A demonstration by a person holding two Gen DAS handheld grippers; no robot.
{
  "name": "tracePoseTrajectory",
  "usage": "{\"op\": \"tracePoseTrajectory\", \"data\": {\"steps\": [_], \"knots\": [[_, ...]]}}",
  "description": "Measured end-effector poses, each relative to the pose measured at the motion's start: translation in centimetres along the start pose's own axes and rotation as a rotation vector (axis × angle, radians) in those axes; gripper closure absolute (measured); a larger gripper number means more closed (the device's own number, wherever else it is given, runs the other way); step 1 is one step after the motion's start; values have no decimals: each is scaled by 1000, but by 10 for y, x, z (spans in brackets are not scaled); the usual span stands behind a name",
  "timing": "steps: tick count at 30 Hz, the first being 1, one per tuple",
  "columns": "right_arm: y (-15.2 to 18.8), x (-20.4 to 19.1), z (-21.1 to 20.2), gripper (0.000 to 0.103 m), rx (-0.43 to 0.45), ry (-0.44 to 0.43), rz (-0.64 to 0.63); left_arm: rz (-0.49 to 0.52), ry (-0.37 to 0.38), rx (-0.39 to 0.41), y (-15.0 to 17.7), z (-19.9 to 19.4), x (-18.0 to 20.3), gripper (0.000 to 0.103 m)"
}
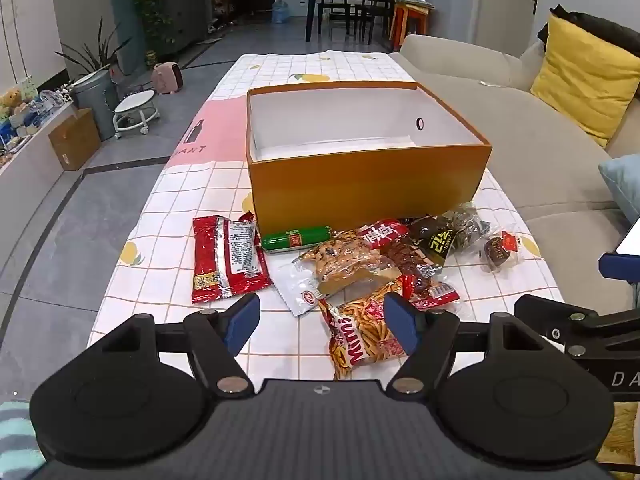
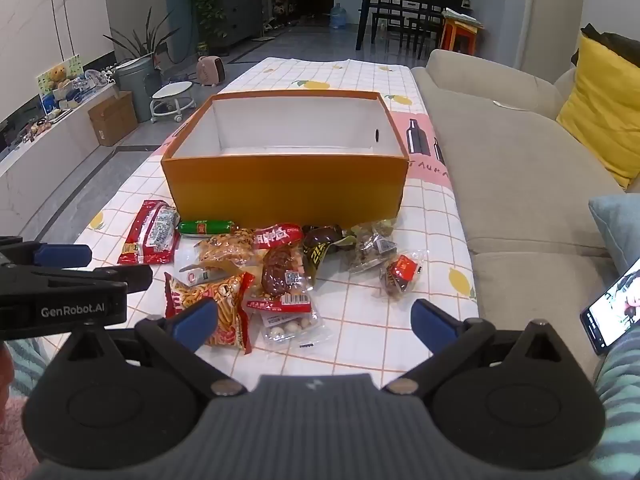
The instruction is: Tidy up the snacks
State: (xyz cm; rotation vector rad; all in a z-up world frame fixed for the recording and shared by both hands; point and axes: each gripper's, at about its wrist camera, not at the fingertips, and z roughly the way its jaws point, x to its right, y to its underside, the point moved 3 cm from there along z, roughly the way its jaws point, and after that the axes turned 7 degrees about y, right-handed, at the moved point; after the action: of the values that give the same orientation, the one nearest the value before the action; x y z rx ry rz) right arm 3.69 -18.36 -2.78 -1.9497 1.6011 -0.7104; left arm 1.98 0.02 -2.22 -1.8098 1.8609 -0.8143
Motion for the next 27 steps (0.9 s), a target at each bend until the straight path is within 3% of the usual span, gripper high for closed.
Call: {"op": "tracePoseTrajectory", "data": {"steps": [4,5,27], "knots": [[0,-1,1,4,2,3,-2,3,13,6,-1,-1,-4,22],[-1,-1,1,4,0,6,-5,12,-24,-2,0,-1,1,23],[0,-1,6,4,-17,14,0,-7,-2,-40,4,4,-1,25]]}}
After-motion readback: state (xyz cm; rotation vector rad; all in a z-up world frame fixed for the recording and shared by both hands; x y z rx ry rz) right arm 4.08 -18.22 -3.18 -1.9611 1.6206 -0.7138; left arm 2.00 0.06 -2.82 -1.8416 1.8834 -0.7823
